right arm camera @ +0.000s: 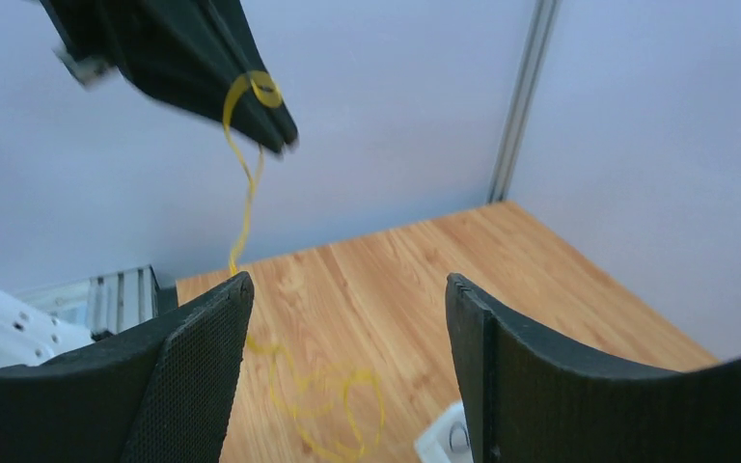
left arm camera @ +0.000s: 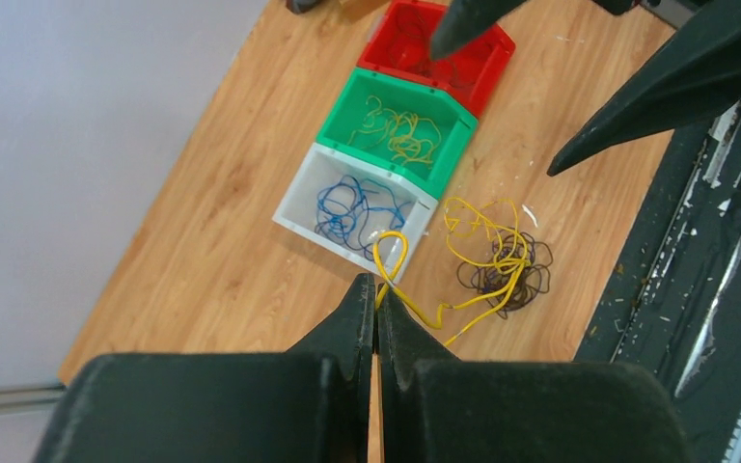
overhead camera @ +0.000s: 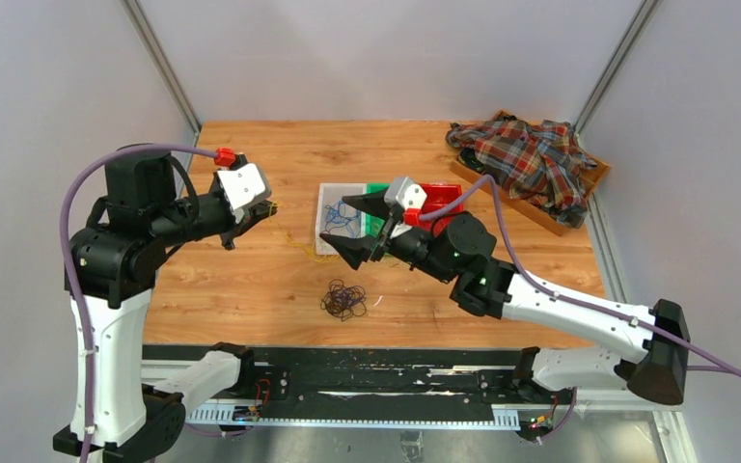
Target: Untangle the cables
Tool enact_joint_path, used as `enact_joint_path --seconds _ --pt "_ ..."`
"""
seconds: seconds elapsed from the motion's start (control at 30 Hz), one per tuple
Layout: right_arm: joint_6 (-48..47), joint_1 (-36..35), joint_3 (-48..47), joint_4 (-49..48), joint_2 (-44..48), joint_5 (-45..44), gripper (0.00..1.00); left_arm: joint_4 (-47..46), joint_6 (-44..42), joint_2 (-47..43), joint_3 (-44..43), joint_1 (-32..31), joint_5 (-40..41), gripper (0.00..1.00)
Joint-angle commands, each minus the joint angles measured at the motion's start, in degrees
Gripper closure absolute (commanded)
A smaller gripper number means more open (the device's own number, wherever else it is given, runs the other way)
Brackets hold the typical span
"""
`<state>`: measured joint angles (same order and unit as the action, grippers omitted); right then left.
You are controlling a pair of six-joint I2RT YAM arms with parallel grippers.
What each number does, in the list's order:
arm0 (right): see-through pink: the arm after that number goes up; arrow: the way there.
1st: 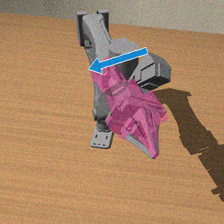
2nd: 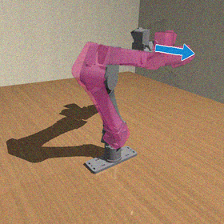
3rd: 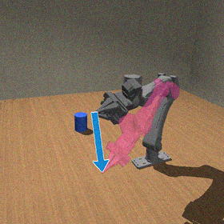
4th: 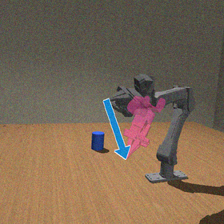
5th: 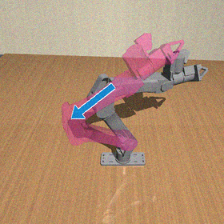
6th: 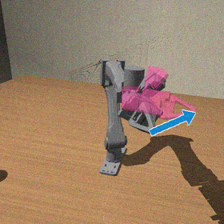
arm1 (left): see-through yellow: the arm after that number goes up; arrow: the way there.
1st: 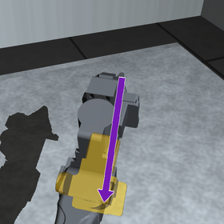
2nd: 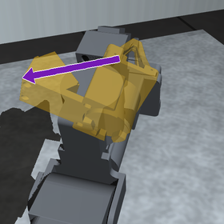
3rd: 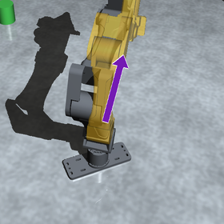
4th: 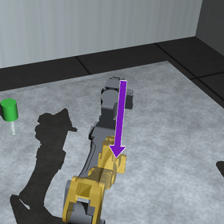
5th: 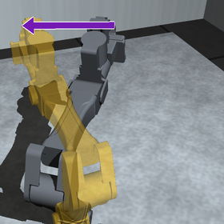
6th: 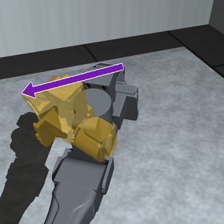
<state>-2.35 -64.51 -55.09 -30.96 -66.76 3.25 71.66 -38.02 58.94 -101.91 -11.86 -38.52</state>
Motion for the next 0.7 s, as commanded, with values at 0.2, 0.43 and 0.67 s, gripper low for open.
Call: enact_joint_path --seconds 0.2,0.43,0.67 --pt "4.11 -2.25 -13.34 0.91 -10.50 12.50 0.28 -1.00 3.04 -2.15 2.68 -0.45 -1.87 1.00" --pt "4.25 -3.08 -20.44 9.64 -16.92 12.40 0.42 -1.08 3.30 -1.81 2.34 -0.45 -3.08 1.00" --pt "5.28 -1.10 -20.86 13.11 -17.63 5.87 0.99 -1.07 2.66 -2.29 3.29 -0.45 -3.29 1.00"
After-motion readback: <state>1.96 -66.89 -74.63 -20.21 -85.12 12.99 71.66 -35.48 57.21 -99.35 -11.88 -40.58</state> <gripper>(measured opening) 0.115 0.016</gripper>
